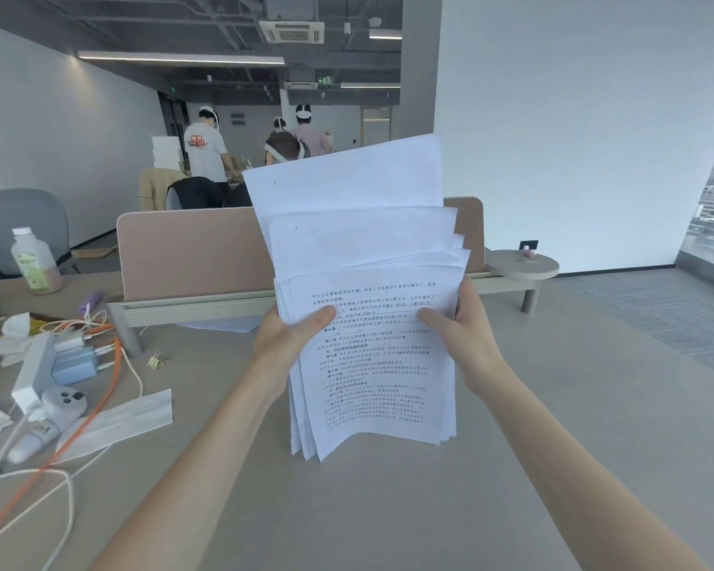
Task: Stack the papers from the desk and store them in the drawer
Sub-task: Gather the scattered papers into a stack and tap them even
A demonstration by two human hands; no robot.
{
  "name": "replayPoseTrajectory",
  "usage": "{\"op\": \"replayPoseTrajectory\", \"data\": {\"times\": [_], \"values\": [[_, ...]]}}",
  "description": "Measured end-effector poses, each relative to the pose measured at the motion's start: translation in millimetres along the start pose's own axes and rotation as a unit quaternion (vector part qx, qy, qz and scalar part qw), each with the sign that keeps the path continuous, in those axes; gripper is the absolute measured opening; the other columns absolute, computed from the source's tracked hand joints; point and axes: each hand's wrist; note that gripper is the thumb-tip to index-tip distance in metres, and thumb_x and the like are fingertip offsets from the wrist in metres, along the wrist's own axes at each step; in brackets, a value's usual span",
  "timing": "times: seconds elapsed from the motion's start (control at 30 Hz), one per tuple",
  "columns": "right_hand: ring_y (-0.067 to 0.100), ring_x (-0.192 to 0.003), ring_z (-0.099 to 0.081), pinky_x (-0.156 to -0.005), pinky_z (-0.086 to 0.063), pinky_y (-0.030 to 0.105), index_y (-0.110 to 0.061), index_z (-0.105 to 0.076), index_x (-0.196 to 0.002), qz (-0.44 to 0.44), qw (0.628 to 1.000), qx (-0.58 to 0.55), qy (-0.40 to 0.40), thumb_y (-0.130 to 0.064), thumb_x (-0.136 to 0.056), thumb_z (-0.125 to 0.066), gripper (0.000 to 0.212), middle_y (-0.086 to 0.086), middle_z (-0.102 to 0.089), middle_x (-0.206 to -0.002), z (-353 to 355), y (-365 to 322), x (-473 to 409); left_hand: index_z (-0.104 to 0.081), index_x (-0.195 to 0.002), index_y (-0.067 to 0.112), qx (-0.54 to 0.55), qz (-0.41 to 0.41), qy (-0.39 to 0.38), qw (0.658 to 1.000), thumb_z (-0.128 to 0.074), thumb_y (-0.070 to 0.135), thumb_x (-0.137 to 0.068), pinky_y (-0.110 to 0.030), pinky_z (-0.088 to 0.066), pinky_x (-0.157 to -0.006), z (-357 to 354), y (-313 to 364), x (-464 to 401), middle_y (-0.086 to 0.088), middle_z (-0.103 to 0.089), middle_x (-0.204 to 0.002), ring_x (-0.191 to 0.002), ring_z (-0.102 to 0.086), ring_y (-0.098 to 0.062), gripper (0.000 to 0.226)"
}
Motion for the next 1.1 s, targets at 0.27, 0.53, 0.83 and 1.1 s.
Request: {"op": "replayPoseTrajectory", "data": {"times": [0.27,0.53,0.83,1.1], "values": [[0.013,-0.115,-0.067,-0.100,-0.054,0.047,-0.033,-0.049,-0.127,0.018,1.000,0.012,-0.015,-0.018,-0.085,-0.071,0.050,-0.010,-0.068,-0.126,6,7,-5,-0.075,-0.105,0.024,-0.024,0.010,-0.021,0.999,-0.079,0.021,-0.081,-0.034,-0.053,-0.092,3,-13,2,0.005,-0.078,-0.107,-0.104,-0.073,-0.012,0.025],[0.015,-0.114,-0.069,-0.099,-0.055,0.048,-0.031,-0.054,-0.123,-0.034,0.999,-0.016,-0.025,-0.024,-0.085,-0.075,0.043,0.000,-0.065,-0.130,4,41,2,-0.072,-0.101,0.032,-0.054,0.014,-0.048,0.997,-0.074,0.020,-0.086,-0.021,-0.055,-0.079,-1,-23,4,0.018,-0.078,-0.097,-0.094,-0.073,-0.001,0.019],[0.012,-0.115,-0.069,-0.092,-0.057,0.036,-0.025,-0.050,-0.134,-0.039,0.998,-0.043,-0.029,-0.012,-0.092,-0.070,0.048,-0.008,-0.070,-0.126,-2,57,11,-0.077,-0.091,0.024,0.004,0.057,0.011,0.998,-0.075,0.020,-0.085,-0.028,-0.057,-0.073,-11,-46,8,0.007,-0.081,-0.091,-0.091,-0.076,-0.015,0.008],[0.010,-0.116,-0.067,-0.100,-0.054,0.047,-0.028,-0.050,-0.126,0.008,1.000,-0.022,-0.012,-0.019,-0.091,-0.072,0.043,-0.010,-0.067,-0.126,1,36,7,-0.073,-0.100,0.025,0.027,0.015,0.012,0.999,-0.074,0.020,-0.086,-0.026,-0.058,-0.074,-14,-25,2,0.010,-0.080,-0.095,-0.090,-0.076,-0.010,0.015]]}}
Point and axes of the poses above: each hand's wrist, its own x-axis away from the middle knuckle, its own z-axis out of the back of the hand, y = z × x
